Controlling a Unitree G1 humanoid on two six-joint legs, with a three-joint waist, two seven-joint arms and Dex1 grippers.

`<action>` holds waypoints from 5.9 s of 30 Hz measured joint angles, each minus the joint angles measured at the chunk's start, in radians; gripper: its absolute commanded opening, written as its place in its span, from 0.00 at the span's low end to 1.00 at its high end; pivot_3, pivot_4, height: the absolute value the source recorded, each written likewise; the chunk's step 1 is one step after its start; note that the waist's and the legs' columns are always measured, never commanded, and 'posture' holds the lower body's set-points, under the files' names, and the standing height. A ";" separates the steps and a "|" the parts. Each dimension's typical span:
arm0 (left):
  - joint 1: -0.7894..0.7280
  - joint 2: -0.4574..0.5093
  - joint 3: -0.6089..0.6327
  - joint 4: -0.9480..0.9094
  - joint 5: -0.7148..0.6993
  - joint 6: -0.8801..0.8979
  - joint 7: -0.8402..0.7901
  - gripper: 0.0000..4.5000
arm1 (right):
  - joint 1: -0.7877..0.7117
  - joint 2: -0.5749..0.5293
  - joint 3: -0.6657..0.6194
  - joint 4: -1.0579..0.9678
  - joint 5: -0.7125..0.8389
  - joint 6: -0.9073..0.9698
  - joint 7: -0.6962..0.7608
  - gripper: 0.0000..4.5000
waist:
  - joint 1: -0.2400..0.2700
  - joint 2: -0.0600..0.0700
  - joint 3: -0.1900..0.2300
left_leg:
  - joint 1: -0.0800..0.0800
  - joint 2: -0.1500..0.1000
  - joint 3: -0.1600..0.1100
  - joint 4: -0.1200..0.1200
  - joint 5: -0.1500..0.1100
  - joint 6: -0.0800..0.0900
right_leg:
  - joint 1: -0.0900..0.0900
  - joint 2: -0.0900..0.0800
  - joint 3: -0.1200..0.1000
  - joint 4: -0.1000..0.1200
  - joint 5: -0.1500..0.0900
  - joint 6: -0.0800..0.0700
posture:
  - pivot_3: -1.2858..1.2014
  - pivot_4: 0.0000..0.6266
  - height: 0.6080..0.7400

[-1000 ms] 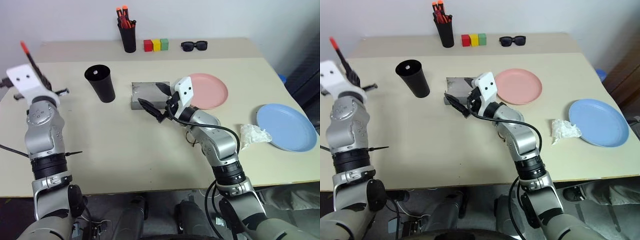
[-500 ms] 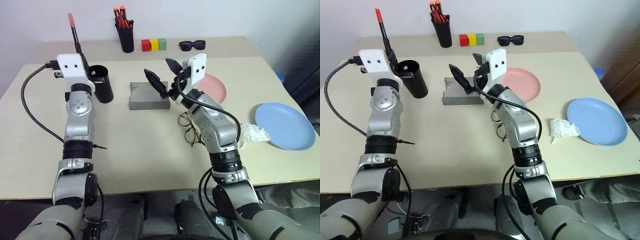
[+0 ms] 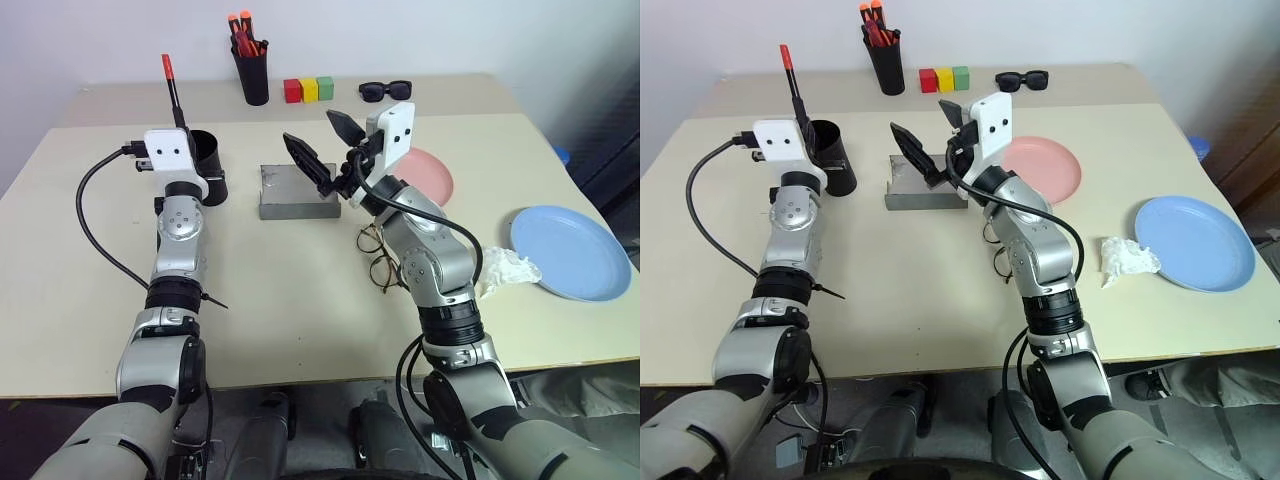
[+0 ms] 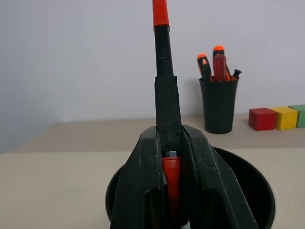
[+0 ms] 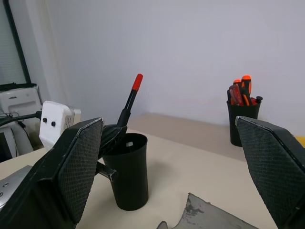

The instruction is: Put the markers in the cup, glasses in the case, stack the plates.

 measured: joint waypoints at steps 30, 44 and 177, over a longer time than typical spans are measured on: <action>0.071 0.112 -0.114 -0.448 -0.122 0.336 -0.388 0.85 | 0.032 -0.247 0.064 -0.051 -0.040 0.029 0.170 1.00 | -0.001 0.000 0.000 | 0.000 0.000 0.000 0.000 0.000 0.000 | 0.001 0.001 0.000 0.000 0.000 0.000 | 0.52 0.24 0.95; -0.107 0.148 -0.351 -0.125 -0.095 0.651 -0.911 0.99 | 0.184 -0.554 0.107 -0.206 -0.039 0.093 0.446 1.00 | 0.008 0.000 0.001 | -0.001 0.000 -0.001 0.001 0.000 0.001 | 0.002 0.000 -0.002 -0.003 0.000 0.000 | 0.52 0.24 0.95; 1.010 0.452 -0.128 -1.397 -0.305 0.662 -0.927 0.65 | 0.114 -0.745 0.259 -0.264 -0.145 0.743 0.207 0.09 | 0.030 0.007 0.005 | -0.007 0.002 0.007 0.000 -0.004 0.006 | 0.000 -0.007 0.001 -0.016 -0.002 -0.005 | 0.52 0.24 0.95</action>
